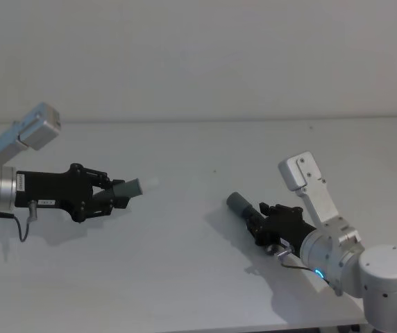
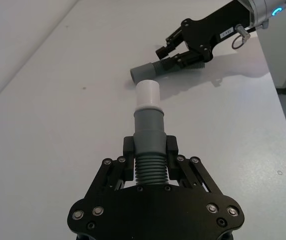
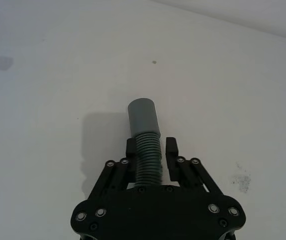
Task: Use both hands to pick up one end of the pipe from the table, align the ends, and insert them.
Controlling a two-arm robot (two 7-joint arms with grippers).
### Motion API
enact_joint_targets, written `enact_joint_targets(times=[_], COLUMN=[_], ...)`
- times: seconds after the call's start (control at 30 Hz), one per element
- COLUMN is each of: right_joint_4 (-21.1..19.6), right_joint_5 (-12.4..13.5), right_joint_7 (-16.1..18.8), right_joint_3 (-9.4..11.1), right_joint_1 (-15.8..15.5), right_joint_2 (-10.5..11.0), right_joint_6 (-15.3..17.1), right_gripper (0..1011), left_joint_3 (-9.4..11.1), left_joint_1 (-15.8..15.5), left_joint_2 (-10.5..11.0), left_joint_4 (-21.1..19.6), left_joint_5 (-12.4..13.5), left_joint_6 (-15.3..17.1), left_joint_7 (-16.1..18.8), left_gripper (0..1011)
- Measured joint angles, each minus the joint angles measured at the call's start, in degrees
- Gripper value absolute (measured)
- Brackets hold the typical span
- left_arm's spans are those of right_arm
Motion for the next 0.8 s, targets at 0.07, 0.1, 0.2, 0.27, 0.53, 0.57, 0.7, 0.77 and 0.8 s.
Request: enact_joint_targets(times=[0.07,0.1,0.2,0.27,0.53,0.57,0.7,0.77,0.8], right_joint_4=[0.05,0.08,0.13,0.16,0.27,0.27,0.3,0.31,0.31], right_joint_5=[-0.04,-0.07,-0.12,-0.16,-0.24,-0.24,-0.27,-0.28,-0.29], right_joint_7=[0.01,0.02,0.04,0.03,0.07,0.07,0.09,0.09,0.09], right_joint_3=[-0.02,-0.04,-0.05,-0.05,-0.11,-0.11,-0.14,-0.15,-0.15], right_joint_1=[0.08,0.13,0.25,0.3,0.42,0.43,0.45,0.46,0.46], right_joint_2=[-0.02,-0.03,-0.05,-0.06,-0.1,-0.11,-0.12,-0.12,-0.12], right_joint_6=[0.08,0.12,0.11,0.13,0.29,0.3,0.37,0.39,0.41], right_gripper=[282,261,181,119,0,0,0,6,26], left_joint_3=[-0.14,-0.26,-0.45,-0.57,-1.21,-1.34,-1.58,-1.62,-1.65], left_joint_1=[0.19,0.35,0.66,0.86,1.98,2.2,2.83,3.02,3.18], left_joint_2=[0.01,0.04,0.15,0.25,0.96,1.12,1.57,1.71,1.84], left_joint_4=[0.01,0.0,-0.13,-0.27,-1.31,-1.53,-2.18,-2.38,-2.56], left_joint_5=[-0.22,-0.33,-0.58,-0.69,-1.27,-1.38,-1.63,-1.73,-1.82], left_joint_6=[-0.11,-0.15,-0.17,-0.17,-0.14,-0.1,0.08,0.14,0.22], left_joint_7=[0.45,0.85,1.65,2.06,4.13,4.52,5.38,5.65,5.94], left_gripper=[329,329,329,329,329,329,329,329,329])
